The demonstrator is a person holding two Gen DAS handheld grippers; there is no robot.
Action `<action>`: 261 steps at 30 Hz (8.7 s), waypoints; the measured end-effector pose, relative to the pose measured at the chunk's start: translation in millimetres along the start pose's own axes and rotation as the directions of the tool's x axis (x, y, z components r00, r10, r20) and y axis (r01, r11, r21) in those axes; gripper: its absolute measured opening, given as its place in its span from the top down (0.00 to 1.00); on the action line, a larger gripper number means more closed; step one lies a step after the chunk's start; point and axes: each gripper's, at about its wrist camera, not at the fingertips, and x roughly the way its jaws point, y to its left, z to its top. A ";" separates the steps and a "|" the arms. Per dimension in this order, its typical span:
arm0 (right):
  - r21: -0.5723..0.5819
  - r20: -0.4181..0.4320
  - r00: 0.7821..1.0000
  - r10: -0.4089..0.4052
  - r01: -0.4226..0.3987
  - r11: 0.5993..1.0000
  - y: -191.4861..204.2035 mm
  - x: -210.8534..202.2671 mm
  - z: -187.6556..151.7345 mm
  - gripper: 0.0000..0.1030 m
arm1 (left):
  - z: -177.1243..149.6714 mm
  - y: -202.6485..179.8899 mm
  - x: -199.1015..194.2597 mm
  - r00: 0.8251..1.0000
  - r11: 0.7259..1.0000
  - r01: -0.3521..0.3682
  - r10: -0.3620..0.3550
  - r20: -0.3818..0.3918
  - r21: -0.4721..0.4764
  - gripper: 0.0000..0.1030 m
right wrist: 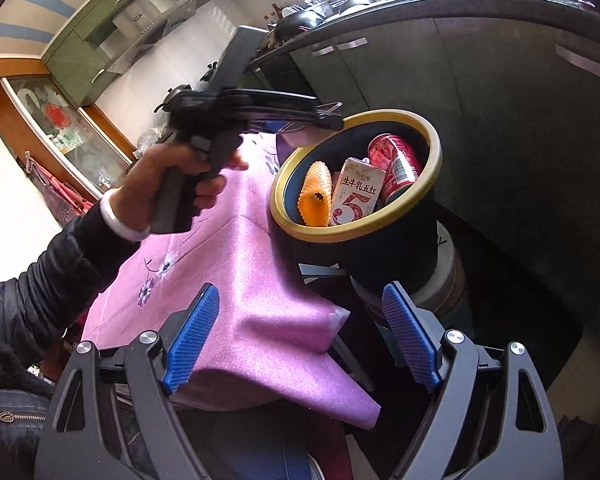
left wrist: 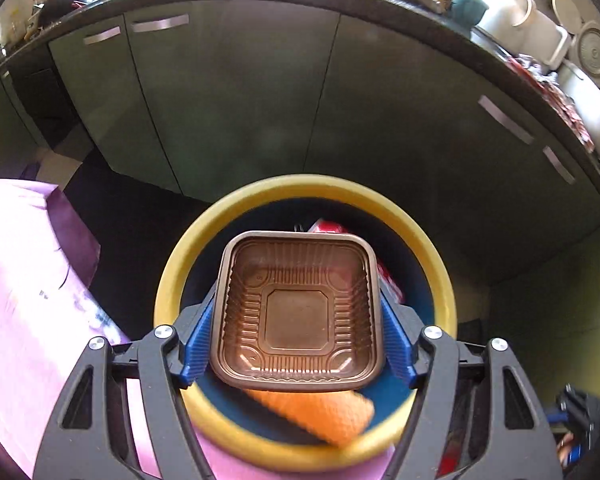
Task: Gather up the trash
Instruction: 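Carry the brown tray over the bin and open the left gripper, then move both tools back toward the table, then grasp the white pill bottle with the right gripper, then carry the pill bottle over the bin and open the right gripper, then lower the left gripper onto the white tissue and pinch it, then carry the tissue over the bin and open the left gripper, then move both tools back toward the table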
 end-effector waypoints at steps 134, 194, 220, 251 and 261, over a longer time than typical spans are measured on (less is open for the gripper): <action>-0.221 -0.083 0.991 -0.107 0.087 0.972 121.7 150.0 78.4 0.26 | -273.8 298.1 -191.0 0.886 0.812 -0.316 0.438 0.154 -0.490 0.07; -0.128 -0.017 1.000 -0.010 0.007 0.992 97.4 93.1 62.5 0.26 | -246.5 170.3 -282.9 0.877 0.923 -0.282 0.359 0.319 -0.263 0.98; 0.020 0.092 0.996 -0.019 0.017 1.000 9.4 -5.2 18.8 0.21 | -66.5 -24.6 -113.7 0.972 0.980 -0.060 0.013 0.236 0.192 0.98; -0.014 -0.002 0.999 0.048 -0.048 0.999 35.8 30.2 20.7 0.21 | -177.4 74.1 -193.3 0.879 0.981 -0.148 0.190 0.437 -0.129 0.23; -0.271 -0.131 0.985 0.111 -0.144 0.952 165.6 103.4 42.1 0.21 | -312.2 239.4 -270.1 0.770 0.797 -0.262 0.512 0.380 -0.545 0.22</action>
